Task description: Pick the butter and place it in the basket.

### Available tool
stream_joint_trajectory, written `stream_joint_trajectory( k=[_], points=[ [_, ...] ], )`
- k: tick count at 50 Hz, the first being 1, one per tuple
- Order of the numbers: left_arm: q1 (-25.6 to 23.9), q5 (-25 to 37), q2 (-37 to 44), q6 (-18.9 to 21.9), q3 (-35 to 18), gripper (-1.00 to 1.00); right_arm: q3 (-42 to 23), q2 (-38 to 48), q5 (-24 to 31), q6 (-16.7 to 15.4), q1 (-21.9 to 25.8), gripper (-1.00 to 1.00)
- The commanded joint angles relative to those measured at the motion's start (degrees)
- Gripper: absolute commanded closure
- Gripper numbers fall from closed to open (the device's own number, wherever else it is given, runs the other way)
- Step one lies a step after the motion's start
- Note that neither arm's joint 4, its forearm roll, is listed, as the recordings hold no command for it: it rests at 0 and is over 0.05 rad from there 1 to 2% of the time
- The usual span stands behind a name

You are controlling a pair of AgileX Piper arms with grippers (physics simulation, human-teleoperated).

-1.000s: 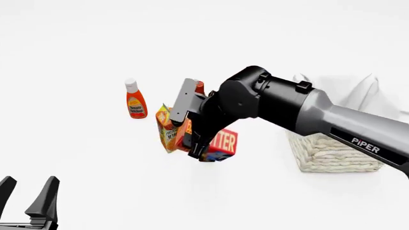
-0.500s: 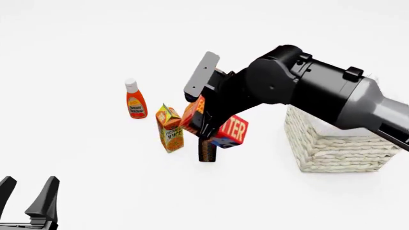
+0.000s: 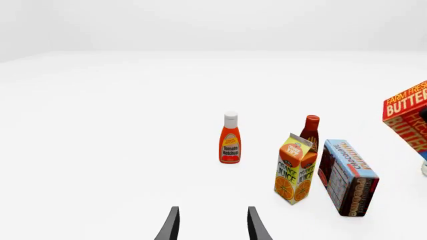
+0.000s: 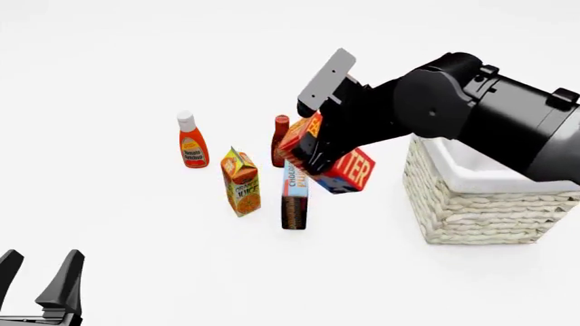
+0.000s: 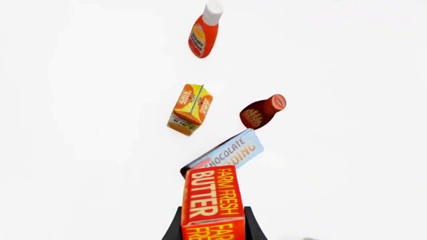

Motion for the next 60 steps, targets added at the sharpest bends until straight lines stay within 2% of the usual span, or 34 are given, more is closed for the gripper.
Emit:
stream_joint_trajectory(
  k=[1,27,40,60],
  points=[
    [0.00,0.00,0.00,0.00,0.00,-1.00,0.52,-2.57,-2.70,3.52,-1.59,1.00],
    [0.00,0.00,0.00,0.00,0.00,-1.00,4.95,-7.54,-10.25,11.33,-3.45,1.00],
    [0.00,0.00,0.00,0.00,0.00,-1.00,8.57,-10.35,-15.78,13.04,-5.35,1.00],
    [0.00,0.00,0.00,0.00,0.00,-1.00,9.01,-12.01,-17.38,14.38,-7.15,1.00]
  ],
)
